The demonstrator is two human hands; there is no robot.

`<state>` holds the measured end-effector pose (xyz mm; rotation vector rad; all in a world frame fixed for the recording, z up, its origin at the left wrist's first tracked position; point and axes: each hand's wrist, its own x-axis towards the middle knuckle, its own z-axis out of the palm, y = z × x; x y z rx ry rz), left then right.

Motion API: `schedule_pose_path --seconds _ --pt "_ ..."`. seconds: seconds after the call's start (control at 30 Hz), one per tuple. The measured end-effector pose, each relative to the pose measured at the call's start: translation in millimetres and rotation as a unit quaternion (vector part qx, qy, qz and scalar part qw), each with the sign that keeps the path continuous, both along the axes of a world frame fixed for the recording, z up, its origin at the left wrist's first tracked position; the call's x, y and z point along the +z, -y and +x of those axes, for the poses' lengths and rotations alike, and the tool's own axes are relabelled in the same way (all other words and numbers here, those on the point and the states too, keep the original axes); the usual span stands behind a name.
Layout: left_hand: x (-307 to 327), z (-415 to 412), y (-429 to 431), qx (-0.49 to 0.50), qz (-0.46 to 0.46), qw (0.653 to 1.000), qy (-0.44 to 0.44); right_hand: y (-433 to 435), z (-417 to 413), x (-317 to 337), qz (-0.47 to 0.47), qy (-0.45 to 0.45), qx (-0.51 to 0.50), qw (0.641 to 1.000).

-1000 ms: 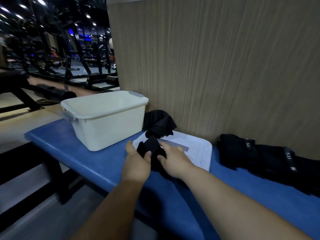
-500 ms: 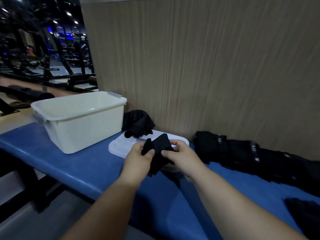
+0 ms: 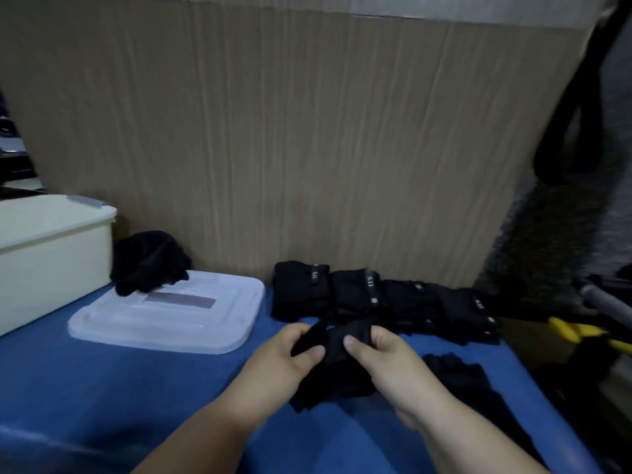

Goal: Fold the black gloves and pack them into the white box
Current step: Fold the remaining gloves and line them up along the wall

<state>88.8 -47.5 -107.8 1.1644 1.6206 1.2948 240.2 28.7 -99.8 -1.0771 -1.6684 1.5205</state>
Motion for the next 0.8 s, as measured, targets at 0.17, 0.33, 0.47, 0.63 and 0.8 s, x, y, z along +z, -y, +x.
schedule_pose_path --seconds 0.17,0.33,0.47,0.63,0.8 --pt "-3 31 -16 -0.024 -0.004 0.999 0.028 -5 31 -3 -0.004 -0.011 -0.039 0.999" --pt "-7 45 -25 -0.001 -0.007 1.0 0.007 -9 45 -5 -0.008 -0.019 -0.047 0.999" --pt "-4 54 -30 0.028 -0.025 0.999 0.021 -12 52 -6 -0.009 -0.027 -0.049 0.998" --pt "-4 53 -36 -0.001 -0.115 0.988 0.105 -16 60 -4 -0.018 -0.054 -0.024 0.998" --pt "-3 57 -39 -0.031 -0.076 0.954 0.287 -18 64 -6 -0.039 -0.084 0.032 0.995"
